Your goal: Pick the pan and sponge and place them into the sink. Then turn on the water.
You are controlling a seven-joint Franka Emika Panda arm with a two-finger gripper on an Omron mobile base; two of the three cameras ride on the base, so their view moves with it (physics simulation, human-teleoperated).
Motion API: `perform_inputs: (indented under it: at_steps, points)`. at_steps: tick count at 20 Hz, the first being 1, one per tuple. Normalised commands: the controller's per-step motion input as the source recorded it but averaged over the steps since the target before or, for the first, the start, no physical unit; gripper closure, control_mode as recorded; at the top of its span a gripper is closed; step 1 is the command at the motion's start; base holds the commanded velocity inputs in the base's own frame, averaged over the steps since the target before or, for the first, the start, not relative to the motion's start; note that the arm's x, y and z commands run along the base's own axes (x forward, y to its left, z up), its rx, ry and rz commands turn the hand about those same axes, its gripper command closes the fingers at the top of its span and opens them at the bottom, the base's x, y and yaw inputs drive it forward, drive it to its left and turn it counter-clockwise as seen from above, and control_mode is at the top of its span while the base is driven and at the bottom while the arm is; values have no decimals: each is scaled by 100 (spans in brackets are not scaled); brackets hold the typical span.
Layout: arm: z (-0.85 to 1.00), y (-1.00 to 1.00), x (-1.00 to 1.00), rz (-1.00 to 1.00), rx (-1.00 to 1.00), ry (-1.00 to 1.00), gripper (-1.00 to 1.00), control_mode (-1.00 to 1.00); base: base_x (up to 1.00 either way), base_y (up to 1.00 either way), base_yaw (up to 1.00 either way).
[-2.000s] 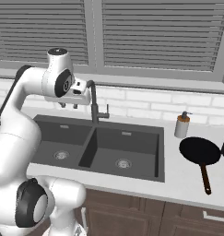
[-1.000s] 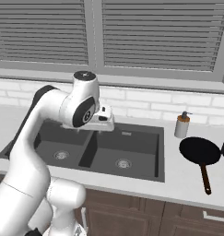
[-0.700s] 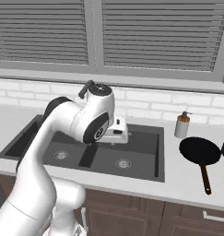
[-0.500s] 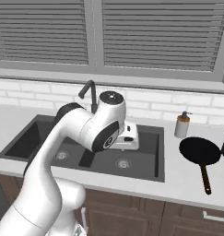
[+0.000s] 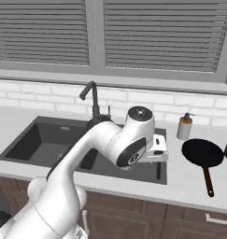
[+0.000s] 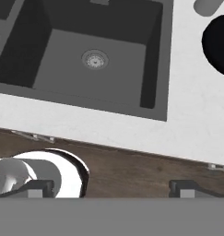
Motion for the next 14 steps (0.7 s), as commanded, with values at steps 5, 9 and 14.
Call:
perform_inputs:
  at_steps: [5, 9, 14]
  points:
    - [-36, -65, 5, 0, -16, 5, -100, -100, 0, 0, 0]
    - [-33, -60, 13, 0, -18, 6, -100, -100, 0, 0, 0]
    - [-21, -54, 26, 0, -10, 9, -100, -100, 0, 0, 0]
